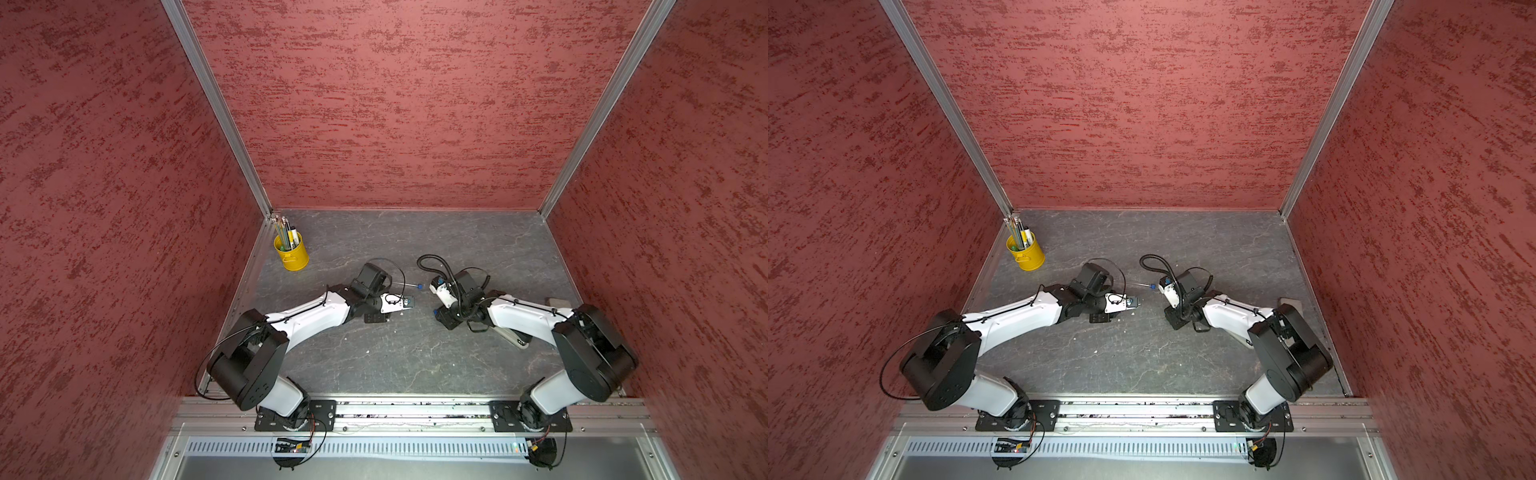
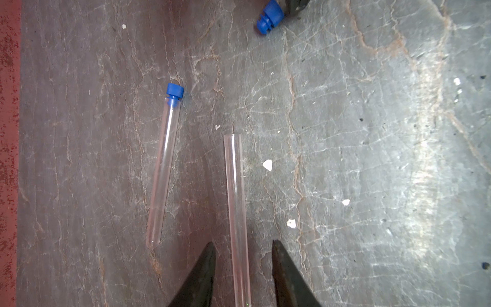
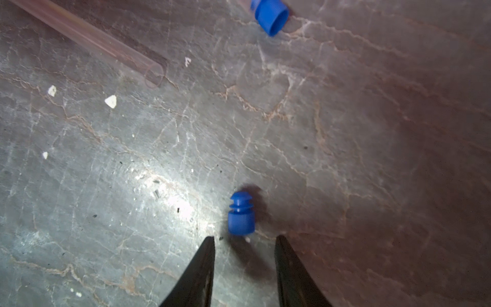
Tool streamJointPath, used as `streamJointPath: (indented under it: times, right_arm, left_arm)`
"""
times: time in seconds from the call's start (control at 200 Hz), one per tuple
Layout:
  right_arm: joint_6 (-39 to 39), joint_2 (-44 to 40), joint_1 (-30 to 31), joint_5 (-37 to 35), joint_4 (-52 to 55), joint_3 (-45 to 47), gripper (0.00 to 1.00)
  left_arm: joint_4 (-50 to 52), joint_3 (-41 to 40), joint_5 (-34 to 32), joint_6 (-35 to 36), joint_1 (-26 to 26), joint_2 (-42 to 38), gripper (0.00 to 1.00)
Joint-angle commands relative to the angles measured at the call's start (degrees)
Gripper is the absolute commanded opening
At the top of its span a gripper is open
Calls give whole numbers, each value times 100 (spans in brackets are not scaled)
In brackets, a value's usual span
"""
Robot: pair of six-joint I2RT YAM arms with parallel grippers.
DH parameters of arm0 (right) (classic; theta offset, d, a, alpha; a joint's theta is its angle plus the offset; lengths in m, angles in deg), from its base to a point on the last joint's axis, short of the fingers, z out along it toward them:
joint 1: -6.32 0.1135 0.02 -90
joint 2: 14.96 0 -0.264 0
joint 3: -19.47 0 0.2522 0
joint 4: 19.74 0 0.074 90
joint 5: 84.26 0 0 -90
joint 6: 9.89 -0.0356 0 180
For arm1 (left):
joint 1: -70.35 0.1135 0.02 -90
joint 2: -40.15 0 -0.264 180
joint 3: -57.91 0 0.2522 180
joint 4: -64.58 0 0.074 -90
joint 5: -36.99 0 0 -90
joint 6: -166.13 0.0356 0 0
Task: Insert stoppers into test tubes
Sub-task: Pick up the stopper from the center of the board.
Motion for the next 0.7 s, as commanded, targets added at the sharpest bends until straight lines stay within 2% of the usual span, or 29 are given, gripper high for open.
streamJointPath:
  times: [0.0,0.691]
  right_arm:
    - [44,62,53,-121,-164,-193,40]
    - [149,290,71,-157,-199,-312,34]
  left_arm:
    - [-66,-61,18,-38,-35,-113,37]
    - [-92,-62,0,-47,-33,-55,36]
